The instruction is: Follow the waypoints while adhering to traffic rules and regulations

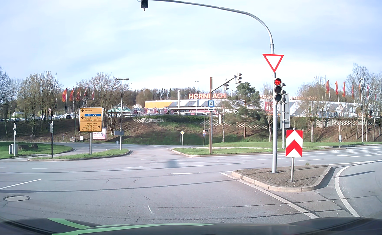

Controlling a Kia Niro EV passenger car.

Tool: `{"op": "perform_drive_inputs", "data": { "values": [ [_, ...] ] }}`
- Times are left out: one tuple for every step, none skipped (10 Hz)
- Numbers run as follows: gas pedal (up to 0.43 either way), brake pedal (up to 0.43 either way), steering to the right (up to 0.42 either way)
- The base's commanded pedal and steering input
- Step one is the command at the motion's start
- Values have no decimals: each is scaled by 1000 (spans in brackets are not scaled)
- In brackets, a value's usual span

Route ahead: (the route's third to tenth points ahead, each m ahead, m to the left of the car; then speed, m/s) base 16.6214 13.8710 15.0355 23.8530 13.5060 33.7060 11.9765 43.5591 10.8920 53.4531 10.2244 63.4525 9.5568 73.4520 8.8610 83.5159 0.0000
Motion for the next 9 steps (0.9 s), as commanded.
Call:
{"op": "perform_drive_inputs", "data": {
  "values": [
    [0, 390, -2],
    [0, 390, -2],
    [0, 384, -2],
    [0, 390, -2],
    [0, 390, -2],
    [0, 384, -2],
    [0, 390, -2],
    [0, 390, -2],
    [0, 390, -2]
  ]
}}
